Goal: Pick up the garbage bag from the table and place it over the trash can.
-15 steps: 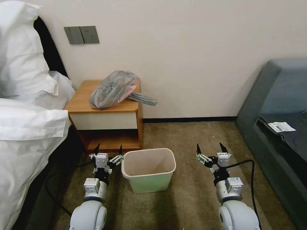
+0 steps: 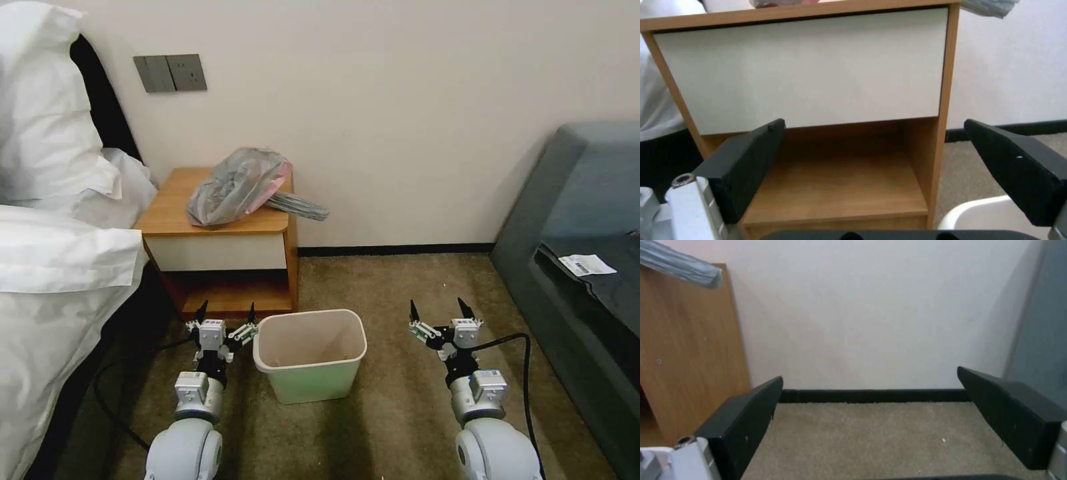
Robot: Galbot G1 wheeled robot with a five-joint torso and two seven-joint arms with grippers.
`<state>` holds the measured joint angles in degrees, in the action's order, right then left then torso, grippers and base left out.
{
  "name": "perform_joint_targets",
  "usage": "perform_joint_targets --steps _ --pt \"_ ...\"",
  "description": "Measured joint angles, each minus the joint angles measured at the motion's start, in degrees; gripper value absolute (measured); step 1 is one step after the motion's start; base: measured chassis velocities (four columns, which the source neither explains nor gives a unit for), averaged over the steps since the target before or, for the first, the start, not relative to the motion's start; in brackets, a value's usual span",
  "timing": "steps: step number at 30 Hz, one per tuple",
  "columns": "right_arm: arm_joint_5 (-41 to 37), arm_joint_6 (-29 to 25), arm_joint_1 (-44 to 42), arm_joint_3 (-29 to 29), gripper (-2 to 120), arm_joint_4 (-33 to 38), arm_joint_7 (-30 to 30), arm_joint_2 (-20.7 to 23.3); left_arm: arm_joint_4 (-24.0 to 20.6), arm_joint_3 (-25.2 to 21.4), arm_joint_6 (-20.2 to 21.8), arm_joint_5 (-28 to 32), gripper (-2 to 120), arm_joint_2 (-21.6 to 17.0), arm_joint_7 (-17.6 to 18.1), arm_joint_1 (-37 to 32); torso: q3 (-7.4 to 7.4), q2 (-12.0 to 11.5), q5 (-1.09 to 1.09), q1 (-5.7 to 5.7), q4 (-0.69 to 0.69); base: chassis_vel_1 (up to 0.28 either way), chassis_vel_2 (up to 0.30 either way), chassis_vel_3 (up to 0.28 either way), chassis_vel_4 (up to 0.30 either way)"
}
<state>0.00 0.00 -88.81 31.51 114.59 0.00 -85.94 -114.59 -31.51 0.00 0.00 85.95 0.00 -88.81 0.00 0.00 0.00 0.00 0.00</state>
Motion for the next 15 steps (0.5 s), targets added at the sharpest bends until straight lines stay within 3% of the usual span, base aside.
perform_joint_targets --steps 15 --pt "0.00 0.00 0.00 0.00 100 0.00 0.00 0.00 0.00 0.00 0.00 0.00 100 0.00 0.00 0.00 0.00 0.00 0.00 0.00 0.00 0.000 0.000 0.000 0.000"
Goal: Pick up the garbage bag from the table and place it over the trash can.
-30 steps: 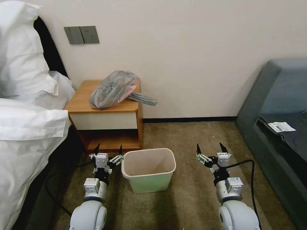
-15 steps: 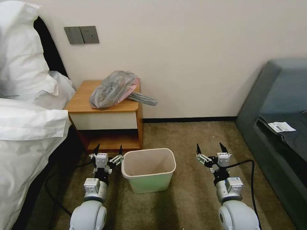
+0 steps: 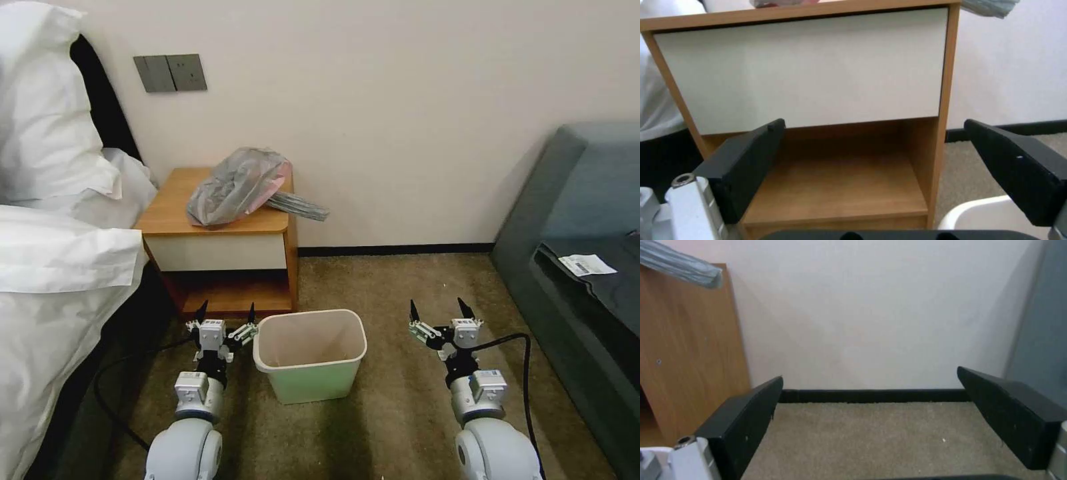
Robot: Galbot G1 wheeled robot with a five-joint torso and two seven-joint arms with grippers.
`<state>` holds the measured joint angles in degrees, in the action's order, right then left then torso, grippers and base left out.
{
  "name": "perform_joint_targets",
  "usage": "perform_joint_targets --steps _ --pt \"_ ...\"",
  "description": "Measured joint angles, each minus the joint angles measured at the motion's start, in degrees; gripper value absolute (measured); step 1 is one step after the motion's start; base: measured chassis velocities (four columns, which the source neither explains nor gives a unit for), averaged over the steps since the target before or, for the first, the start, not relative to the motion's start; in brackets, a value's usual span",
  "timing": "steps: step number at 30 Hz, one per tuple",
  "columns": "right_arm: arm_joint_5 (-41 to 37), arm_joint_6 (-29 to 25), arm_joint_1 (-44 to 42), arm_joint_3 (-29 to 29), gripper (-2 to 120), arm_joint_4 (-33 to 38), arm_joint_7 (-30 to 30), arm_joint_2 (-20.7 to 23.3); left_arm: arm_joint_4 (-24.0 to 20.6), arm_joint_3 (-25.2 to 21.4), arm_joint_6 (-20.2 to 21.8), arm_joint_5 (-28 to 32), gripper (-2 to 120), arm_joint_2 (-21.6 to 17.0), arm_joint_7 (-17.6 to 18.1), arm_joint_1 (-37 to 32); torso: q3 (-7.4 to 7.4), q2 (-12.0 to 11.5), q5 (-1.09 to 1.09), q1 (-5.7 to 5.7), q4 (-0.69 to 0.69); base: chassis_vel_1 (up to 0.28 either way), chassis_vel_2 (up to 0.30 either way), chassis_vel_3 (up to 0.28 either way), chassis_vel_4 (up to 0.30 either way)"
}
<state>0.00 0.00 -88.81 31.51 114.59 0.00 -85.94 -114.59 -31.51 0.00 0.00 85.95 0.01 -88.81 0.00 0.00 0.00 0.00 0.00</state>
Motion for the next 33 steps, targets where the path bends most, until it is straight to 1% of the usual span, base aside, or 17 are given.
perform_joint_targets --steps 33 --pt "0.00 0.00 0.00 0.00 100 0.00 0.00 0.00 0.00 0.00 0.00 0.00 100 0.00 0.00 0.00 0.00 0.00 0.00 0.00 0.00 0.000 0.000 0.000 0.000"
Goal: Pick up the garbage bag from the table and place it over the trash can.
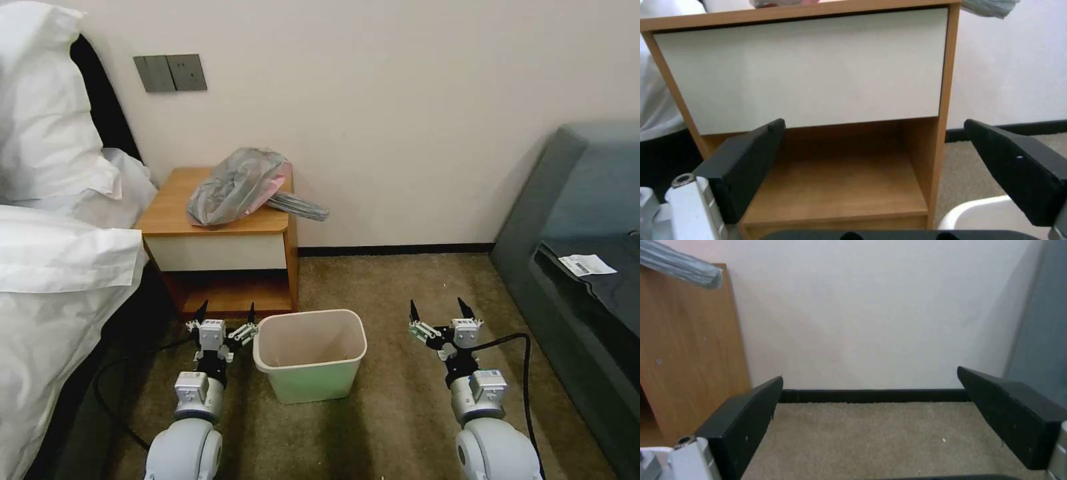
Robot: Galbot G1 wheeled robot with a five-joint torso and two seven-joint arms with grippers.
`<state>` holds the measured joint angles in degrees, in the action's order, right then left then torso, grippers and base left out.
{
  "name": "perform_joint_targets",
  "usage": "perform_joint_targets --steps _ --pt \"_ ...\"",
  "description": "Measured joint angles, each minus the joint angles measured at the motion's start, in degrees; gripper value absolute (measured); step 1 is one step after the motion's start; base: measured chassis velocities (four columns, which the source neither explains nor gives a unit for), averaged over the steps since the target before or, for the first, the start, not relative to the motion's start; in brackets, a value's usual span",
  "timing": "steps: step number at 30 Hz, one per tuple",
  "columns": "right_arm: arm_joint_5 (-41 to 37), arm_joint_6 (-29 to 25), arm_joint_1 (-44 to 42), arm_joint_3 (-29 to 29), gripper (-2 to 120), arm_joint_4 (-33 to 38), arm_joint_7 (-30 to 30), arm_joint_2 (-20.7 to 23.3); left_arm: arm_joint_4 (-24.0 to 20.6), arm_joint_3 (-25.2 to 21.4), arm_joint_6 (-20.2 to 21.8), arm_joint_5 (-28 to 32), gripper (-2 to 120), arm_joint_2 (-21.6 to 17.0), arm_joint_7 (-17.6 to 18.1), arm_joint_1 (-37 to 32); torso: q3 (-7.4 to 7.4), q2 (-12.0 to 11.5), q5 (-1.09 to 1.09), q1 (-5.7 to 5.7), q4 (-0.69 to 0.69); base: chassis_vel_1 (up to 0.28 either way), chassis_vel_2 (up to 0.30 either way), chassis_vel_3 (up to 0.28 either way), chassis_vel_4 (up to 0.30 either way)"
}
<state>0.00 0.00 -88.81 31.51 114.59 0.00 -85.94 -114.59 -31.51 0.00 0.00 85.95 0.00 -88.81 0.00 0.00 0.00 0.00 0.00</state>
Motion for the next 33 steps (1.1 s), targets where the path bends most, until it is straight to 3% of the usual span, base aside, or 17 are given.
perform_joint_targets --steps 7,10,13,16,21,23,30,33 --pt "0.27 -0.92 -0.26 0.16 100 0.01 0.01 -0.16 0.08 -0.57 -1.16 1.15 100 -1.16 0.26 -0.01 0.00 0.00 -0.02 0.00 0.01 0.000 0.000 0.000 0.000" --pt "1.25 -3.78 -1.26 0.83 100 0.06 -0.02 -0.78 0.28 -2.55 -4.51 4.00 100 -4.29 1.27 0.00 0.00 0.00 -0.01 0.00 0.00 0.000 0.000 0.000 0.000" --pt "3.91 -11.50 -3.91 2.47 100 0.34 -0.30 -2.52 0.84 -7.85 -13.75 11.95 100 -12.73 4.04 -0.01 0.00 0.00 0.01 0.00 0.00 0.000 0.000 0.000 0.000" --pt "5.14 -15.13 -5.21 3.23 100 0.48 -0.45 -3.35 0.90 -8.59 -15.33 13.37 100 -14.13 4.52 -0.02 0.00 0.00 0.00 0.00 -0.01 0.000 0.000 0.000 0.000" --pt "6.33 -18.08 -5.25 3.22 100 1.50 -1.57 -3.38 -0.75 -8.36 -14.61 17.93 100 -14.45 4.58 -0.58 0.00 0.00 0.01 0.00 0.00 0.000 0.000 0.000 0.000" --pt "8.57 -23.61 -5.46 3.31 100 3.43 -3.53 -3.60 -2.33 -7.43 -13.70 21.99 100 -14.20 3.74 -1.37 0.00 0.00 0.01 0.00 0.00 0.000 0.000 0.000 0.000" --pt "9.48 -25.90 -5.34 3.29 100 4.06 -4.31 -3.53 -1.74 -6.87 -14.18 20.58 100 -13.03 2.45 -1.77 0.00 0.00 0.00 0.00 0.00 0.000 0.000 0.000 0.000" --pt "9.58 -26.38 -2.15 2.22 100 3.15 -4.20 -1.05 -1.47 -6.86 -14.44 19.22 100 -12.33 2.46 -1.88 0.00 0.00 0.00 0.00 -0.02 0.000 0.000 0.000 0.000"
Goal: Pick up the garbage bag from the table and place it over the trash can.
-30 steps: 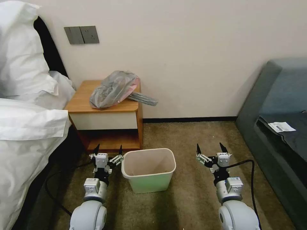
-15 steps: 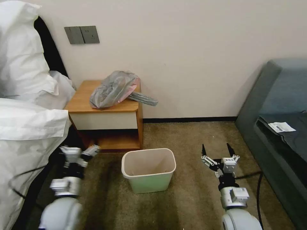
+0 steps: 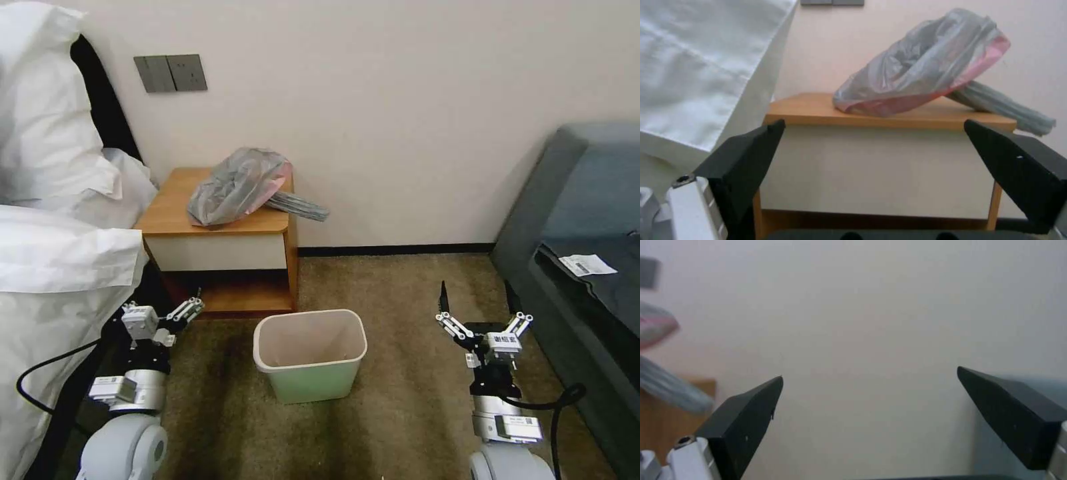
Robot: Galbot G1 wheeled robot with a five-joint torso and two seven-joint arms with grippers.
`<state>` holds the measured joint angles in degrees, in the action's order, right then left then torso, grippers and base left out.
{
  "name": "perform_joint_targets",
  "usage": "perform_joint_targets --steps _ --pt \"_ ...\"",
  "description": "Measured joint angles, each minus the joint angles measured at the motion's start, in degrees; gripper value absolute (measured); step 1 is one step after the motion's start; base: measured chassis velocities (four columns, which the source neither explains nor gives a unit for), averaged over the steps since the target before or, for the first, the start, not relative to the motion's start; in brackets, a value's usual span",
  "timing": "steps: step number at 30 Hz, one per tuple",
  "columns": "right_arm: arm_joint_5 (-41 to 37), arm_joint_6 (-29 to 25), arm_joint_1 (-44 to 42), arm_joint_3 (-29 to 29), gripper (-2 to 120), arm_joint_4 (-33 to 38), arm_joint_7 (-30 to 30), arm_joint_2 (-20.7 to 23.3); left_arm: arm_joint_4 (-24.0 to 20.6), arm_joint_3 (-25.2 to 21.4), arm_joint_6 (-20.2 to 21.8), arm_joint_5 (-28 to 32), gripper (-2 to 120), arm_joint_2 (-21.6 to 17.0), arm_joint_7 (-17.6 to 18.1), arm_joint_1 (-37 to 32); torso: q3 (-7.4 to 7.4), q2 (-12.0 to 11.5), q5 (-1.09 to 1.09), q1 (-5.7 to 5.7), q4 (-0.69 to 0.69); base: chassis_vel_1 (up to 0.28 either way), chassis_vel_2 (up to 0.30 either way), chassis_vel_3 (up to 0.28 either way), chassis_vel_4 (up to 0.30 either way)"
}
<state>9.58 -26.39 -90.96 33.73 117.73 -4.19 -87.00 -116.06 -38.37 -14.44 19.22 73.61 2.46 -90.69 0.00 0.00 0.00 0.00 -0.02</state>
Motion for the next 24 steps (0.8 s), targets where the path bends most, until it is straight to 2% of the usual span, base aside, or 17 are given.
perform_joint_targets --steps 5,6,16,19,23,24 --pt "0.08 -0.80 9.35 -3.16 100 -2.93 1.01 7.00 0.84 0.01 -0.89 -3.09 100 1.93 0.07 -0.18 -0.01 0.00 0.00 0.01 0.07 0.000 0.000 0.000 0.000" --pt "0.09 -0.84 9.97 -3.46 100 -3.21 1.16 7.51 1.18 0.02 -1.09 -3.69 100 2.41 0.07 -0.16 -0.01 0.00 0.00 0.00 0.04 0.000 0.000 0.000 0.000" --pt "0.33 -0.53 12.05 -5.02 100 -4.49 0.93 8.43 3.91 -0.09 -1.25 -4.66 100 5.38 0.02 0.48 0.00 0.00 0.00 0.00 -0.01 0.000 0.000 0.000 0.000" --pt "0.84 0.93 15.49 -8.26 100 -7.09 0.06 9.32 4.66 -0.21 -1.66 -4.83 100 6.19 -0.08 0.53 -0.01 0.00 0.01 0.00 0.01 0.000 0.000 0.000 0.000" --pt "1.91 4.32 23.24 -15.37 100 -12.85 -2.01 11.42 6.19 -0.34 -2.50 -5.38 100 7.52 -0.29 0.86 -0.01 0.00 0.00 0.00 0.02 0.000 0.000 0.000 0.000" --pt "1.91 4.32 23.24 -15.37 100 -12.85 -2.01 11.42 6.19 -0.34 -2.50 -5.38 100 7.52 -0.29 0.86 -0.01 0.00 0.00 0.00 0.02 0.000 0.000 0.000 0.000"
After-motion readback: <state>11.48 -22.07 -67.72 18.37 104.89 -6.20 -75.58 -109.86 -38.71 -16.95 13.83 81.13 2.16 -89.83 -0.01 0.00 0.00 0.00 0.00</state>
